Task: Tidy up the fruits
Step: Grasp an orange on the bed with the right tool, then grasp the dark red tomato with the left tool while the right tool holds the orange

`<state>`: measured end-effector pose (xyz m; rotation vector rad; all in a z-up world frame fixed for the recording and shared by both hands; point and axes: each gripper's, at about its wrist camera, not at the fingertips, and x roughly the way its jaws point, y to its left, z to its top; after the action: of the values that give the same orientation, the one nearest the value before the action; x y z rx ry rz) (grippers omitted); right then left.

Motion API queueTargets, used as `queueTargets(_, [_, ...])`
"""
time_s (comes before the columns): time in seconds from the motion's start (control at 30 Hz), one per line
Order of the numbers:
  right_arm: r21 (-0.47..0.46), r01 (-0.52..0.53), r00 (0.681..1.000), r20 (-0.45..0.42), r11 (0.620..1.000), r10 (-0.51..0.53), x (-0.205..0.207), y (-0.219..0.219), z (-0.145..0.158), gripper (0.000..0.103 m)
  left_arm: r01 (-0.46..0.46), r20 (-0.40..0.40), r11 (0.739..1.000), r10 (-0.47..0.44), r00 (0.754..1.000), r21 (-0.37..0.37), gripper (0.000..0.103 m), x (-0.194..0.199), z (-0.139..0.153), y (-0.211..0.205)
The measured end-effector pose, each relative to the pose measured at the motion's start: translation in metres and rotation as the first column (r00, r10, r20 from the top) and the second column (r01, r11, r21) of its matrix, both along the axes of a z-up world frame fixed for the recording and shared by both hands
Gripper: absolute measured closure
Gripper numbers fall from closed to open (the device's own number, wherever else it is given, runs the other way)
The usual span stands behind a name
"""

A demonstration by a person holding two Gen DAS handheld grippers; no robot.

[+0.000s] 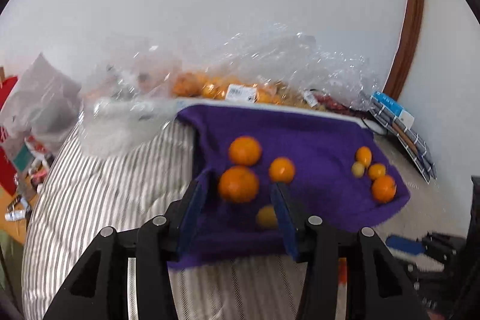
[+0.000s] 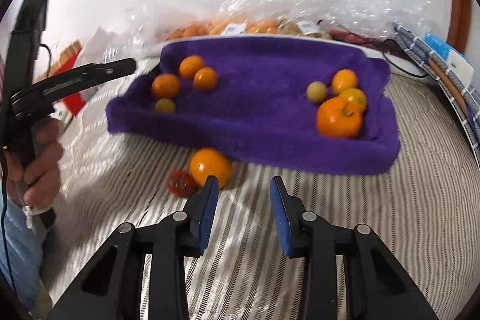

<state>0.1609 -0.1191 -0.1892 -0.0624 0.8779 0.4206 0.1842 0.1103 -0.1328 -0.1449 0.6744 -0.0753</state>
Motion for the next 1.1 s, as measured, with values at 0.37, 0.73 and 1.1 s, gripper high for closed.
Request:
queueTargets(0.37, [-0.06,-0.053,0.999,-0.013,0.997,0.053,0.011,0.025,-0.012,0.066,-0.038,-0.007,0.998,0.038,0.999,-0.055,0.057,-0.005,-0.016,0.025])
queueTargets(0.73, [-0.04,-0.049,0.999,-0.017,0.998,0.048,0.031,0.037,-0.015,0.069,-0.031,-0.018,0.993,0.03,0.999,-0.114,0.057,-0.004,-0.017,0.031])
queueTargets(1.1, [-0.009,0.112,0.994,0.018,0.994,-0.112,-0.001,-0.034,-0.006,0.069,0.167,-0.057,0.977,-0.176,0.983,-0.135,0.057,-0.015,-0.023,-0.005])
